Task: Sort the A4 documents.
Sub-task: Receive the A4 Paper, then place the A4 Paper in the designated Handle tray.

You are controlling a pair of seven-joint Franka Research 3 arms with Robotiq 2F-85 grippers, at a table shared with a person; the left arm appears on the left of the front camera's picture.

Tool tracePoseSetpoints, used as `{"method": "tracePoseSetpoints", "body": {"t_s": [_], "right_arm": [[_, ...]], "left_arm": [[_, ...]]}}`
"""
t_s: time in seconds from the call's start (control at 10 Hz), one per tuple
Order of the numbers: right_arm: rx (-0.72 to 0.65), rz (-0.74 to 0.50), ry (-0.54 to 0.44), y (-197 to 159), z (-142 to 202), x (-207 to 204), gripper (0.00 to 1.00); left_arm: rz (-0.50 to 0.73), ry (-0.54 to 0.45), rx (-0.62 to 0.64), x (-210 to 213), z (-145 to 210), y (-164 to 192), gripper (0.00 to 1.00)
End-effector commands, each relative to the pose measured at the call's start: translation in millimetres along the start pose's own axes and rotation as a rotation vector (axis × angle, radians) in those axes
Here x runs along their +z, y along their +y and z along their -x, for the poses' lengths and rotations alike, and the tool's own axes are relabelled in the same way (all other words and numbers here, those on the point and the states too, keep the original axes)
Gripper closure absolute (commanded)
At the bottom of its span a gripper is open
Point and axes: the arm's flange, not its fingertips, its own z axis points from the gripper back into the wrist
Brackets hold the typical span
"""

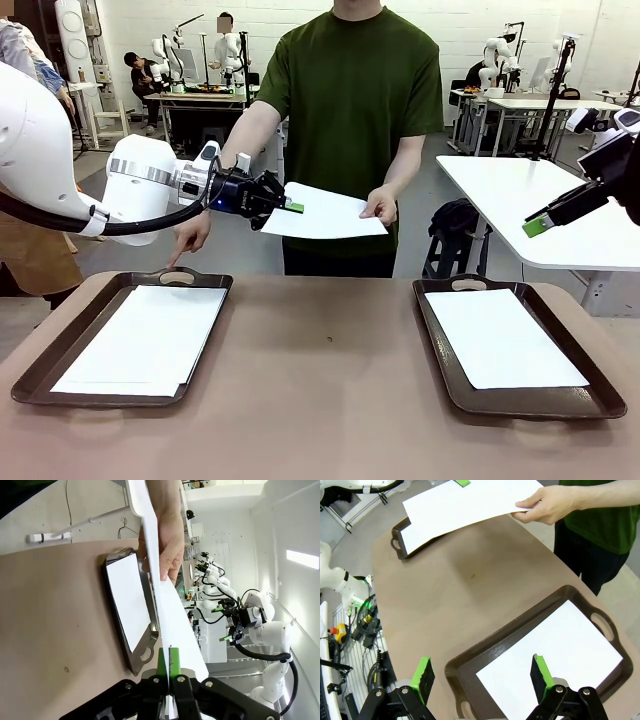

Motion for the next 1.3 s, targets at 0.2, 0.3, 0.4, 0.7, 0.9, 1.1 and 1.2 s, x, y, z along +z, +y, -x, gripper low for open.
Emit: {"method": "tracePoseSetpoints", "body": {"t_s": [0.2, 0.3, 0.4, 0.7, 0.9, 1.1, 1.2], "right_arm": [[0.002, -0.002, 0.002, 0.4, -0.6, -1.3, 0.0], [0.002, -0.002, 0.002, 0.4, -0.6, -1.3, 0.0], [0.002, -0.002, 0.002, 0.4, -0.6, -1.3, 0.0], [0.002, -0.002, 0.002, 0.4, -0.6, -1.3, 0.0], [0.002, -0.002, 0.002, 0.4, -0.6, -1.3, 0.0], [0.002, -0.002, 0.002, 0.4, -0.6, -1.3, 0.0], [0.002, -0.002, 0.002, 0.4, -0.6, -1.3, 0.0]], "left_arm": [[0.092, -0.008, -0.069, 3.6, 2.3, -2.5, 1.0], [0.02, -0.015, -0.005, 0.4, -1.1, -1.1, 1.0], [0.02, -0.015, -0.005, 0.4, -1.1, -1.1, 1.0], [0.02, -0.015, -0.005, 0.4, -1.1, -1.1, 1.0], [0.02, -0.015, -0.005, 0.4, -1.1, -1.1, 1.0], [0.02, -0.015, -0.005, 0.4, -1.1, -1.1, 1.0], [0.02, -0.015, -0.005, 0.4, -1.1, -1.1, 1.0]]}}
